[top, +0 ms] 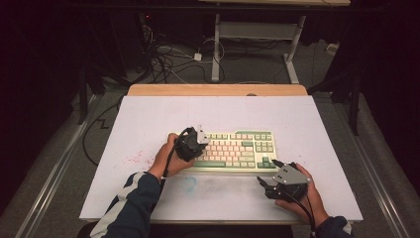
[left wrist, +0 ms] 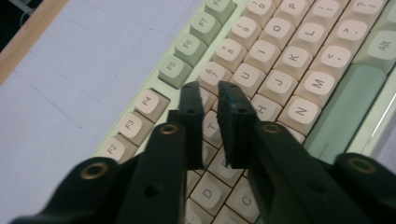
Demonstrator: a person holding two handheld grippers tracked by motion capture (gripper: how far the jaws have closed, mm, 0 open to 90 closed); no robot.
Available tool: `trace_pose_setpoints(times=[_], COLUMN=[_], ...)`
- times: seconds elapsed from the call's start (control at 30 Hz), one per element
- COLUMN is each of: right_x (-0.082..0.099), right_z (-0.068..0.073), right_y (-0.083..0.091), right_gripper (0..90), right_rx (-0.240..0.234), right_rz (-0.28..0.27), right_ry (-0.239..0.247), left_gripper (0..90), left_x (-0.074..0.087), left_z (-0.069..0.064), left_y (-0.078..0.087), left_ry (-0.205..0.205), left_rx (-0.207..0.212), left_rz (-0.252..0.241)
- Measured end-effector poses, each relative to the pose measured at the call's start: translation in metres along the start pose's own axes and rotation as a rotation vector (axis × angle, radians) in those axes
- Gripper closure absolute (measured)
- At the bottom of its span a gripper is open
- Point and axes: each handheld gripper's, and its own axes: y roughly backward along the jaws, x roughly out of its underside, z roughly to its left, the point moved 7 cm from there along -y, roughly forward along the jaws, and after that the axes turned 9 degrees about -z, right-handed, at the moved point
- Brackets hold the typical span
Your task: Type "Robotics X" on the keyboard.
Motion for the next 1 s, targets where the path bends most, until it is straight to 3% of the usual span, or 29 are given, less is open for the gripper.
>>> trace_pose_setpoints(times=[0.13, 0.27, 0.53, 0.67, 1.0], right_x=[0.001, 0.0, 0.0, 0.0, 0.0], right_z=[-0.001, -0.002, -0.003, -0.003, -0.004], right_y=[0.0, 0.001, 0.001, 0.001, 0.001], right_gripper=[27.7, 27.7, 27.7, 27.7, 27.7], right_rx=[0.001, 0.004, 0.007, 0.008, 0.01], right_rz=[0.001, -0.001, -0.001, 0.0, 0.002], right_ry=[-0.003, -0.005, -0.009, -0.009, -0.012], left_gripper=[64.6, 52.6, 28.6, 22.7, 20.4], left_x=[-0.008, -0.01, -0.013, -0.012, -0.004], left_z=[-0.001, -0.003, 0.0, 0.0, 0.007], left_y=[0.009, 0.019, 0.032, 0.037, 0.06], left_ry=[0.012, -0.006, -0.029, -0.033, -0.077], left_rx=[0.022, 0.039, 0.023, 0.027, 0.031], left_rz=[-0.04, -0.077, -0.138, -0.152, -0.188])
